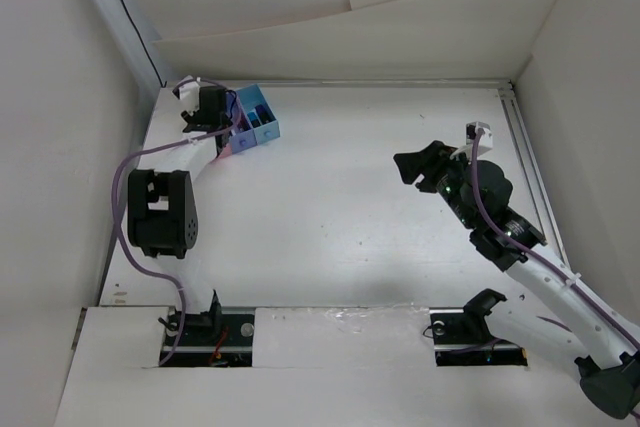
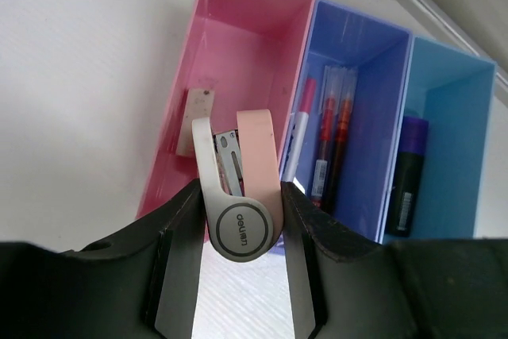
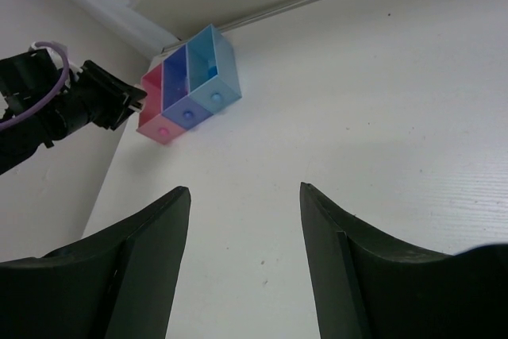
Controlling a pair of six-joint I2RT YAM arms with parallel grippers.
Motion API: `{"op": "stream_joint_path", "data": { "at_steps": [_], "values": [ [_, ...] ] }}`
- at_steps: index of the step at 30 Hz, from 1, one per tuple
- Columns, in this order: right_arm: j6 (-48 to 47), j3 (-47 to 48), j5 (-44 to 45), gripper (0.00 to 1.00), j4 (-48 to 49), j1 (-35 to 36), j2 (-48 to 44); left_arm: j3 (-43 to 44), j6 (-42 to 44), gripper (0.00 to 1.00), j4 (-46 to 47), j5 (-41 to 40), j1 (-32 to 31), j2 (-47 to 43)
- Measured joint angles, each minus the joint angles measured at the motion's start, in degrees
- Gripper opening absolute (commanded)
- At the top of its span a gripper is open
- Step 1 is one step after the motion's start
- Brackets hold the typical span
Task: Sort the stationery into containers
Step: Place the stapler in the storage box, then reset both arms
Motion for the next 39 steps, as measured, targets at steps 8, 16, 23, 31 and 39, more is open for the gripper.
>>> {"op": "stream_joint_path", "data": {
  "at_steps": [8,16,23,31,39],
  "values": [
    [-0.4,0.0,0.2,0.63,0.0,0.0,0.0,7.5,1.2,0.46,-2.3,-1.1,0.0,4.7],
    [-0.4,0.0,0.5,0.63,0.0,0.0,0.0,11.1,2.2,0.62,-4.4,-3.0,0.0,5.3],
    [-0.7,0.0,0.6,0.63,0.0,0.0,0.0,11.2,2.0,1.0,-6.1,-3.3,0.0,4.8],
    [-0.9,-0.1,1.8,0.66,0.0,0.0,0.0,-5.0,-1.6,1.0,-0.9,2.1,-2.2,-16.2],
    [-1.8,-0.1,3.1,1.0,0.4,0.0,3.3,-28.5,-3.6,1.0,4.9,11.5,-3.5,-45.4]
  ]
}}
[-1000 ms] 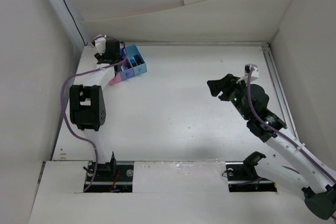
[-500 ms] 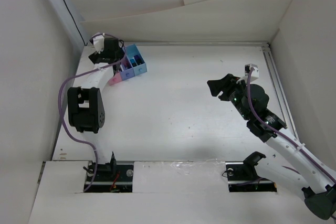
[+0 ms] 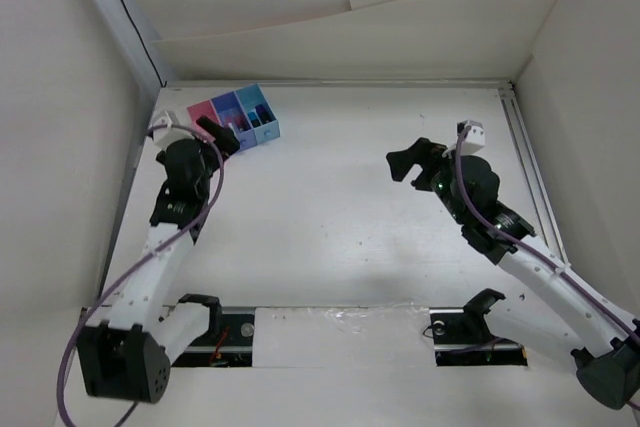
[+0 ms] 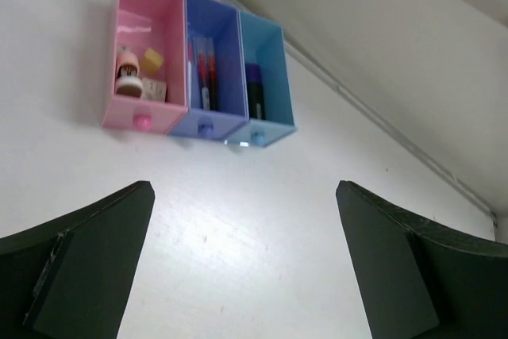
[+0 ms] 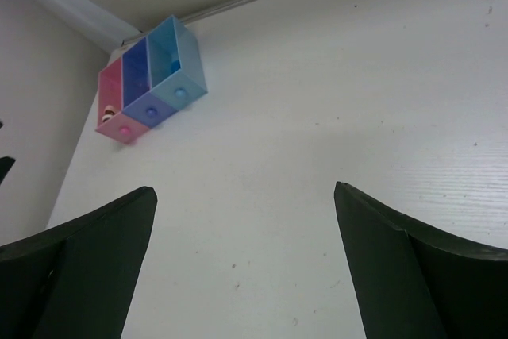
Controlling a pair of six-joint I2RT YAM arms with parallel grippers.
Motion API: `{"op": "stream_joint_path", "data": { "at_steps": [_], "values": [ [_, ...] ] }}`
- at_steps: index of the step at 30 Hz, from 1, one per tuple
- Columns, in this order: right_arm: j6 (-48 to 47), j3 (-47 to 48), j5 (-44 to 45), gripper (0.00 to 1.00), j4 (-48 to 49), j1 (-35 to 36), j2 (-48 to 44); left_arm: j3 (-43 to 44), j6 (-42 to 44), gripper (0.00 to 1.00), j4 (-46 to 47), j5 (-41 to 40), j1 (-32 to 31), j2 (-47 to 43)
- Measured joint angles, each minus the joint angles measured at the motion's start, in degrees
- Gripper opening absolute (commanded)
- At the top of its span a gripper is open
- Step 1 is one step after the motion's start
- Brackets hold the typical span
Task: Sort the stationery into containers
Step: Reset both arms
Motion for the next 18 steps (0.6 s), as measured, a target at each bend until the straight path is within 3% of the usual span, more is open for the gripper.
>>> {"op": "stream_joint_path", "data": {
  "at_steps": [9,18],
  "values": [
    [-1.2,0.0,-0.1,1.0,0.0,0.0,1.8,-10.9,-0.1,1.0,-3.6,9.6,0.2,-20.0],
    [-2.1,0.5,-1.6,1.0,-1.6,1.2,-3.9,-13.7,-1.6,1.0,-0.2,20.6,0.2,-23.3]
  ]
}}
